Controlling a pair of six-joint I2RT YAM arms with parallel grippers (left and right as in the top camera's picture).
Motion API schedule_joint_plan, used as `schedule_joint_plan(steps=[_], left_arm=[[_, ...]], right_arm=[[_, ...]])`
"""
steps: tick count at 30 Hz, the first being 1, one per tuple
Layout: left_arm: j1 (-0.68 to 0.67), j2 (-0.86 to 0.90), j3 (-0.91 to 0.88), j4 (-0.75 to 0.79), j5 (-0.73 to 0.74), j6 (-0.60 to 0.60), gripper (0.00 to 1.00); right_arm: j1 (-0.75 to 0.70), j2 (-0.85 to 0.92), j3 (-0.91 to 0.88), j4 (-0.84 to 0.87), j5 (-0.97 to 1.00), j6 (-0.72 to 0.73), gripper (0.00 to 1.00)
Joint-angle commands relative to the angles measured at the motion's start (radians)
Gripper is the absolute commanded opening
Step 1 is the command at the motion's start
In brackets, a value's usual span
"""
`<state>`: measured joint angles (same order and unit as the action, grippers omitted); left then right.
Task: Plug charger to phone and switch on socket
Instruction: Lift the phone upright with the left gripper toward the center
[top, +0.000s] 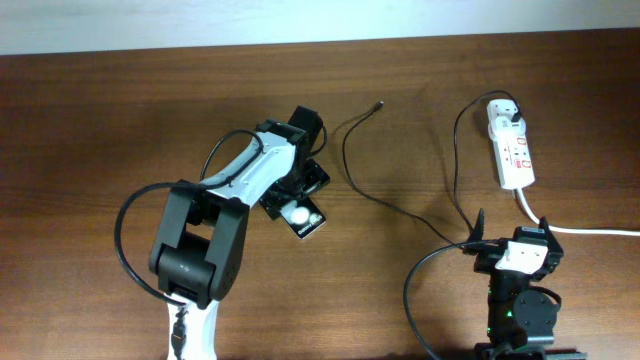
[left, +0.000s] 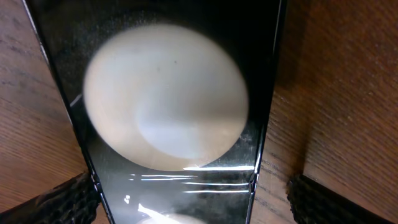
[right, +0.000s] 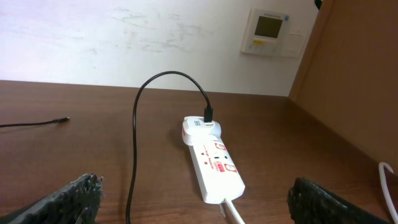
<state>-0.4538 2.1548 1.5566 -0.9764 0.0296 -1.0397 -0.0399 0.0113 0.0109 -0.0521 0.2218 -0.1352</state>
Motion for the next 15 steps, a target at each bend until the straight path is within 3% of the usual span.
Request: schedule_joint_plan(steps=[1, 3, 6, 8, 15], left_arm=[[0.008, 0.039, -0.008, -0.002, -0.064, -0.002, 0.99], [0.007, 0.039, -0.014, -0.002, -0.082, -0.006, 0.99], [0.007, 0.039, -0.015, -0.013, -0.082, -0.006, 0.80], [0.007, 0.039, -0.015, -0.033, -0.082, -0.006, 0.75], [0.008, 0.037, -0.005, -0.062, -0.079, 0.071, 0.68]], right_arm=[[-0.007, -0.006, -0.005, -0.006, -0.002, -0.003, 0.99], [-0.007, -0.006, -0.005, -0.006, -0.002, -0.003, 0.99], [-0.007, -0.006, -0.005, -0.006, -0.002, -0.003, 0.99], [-0.007, -0.006, -0.005, -0.006, -0.002, -0.003, 0.99], [-0.007, -0.006, -0.005, -0.006, -0.002, -0.003, 0.99]])
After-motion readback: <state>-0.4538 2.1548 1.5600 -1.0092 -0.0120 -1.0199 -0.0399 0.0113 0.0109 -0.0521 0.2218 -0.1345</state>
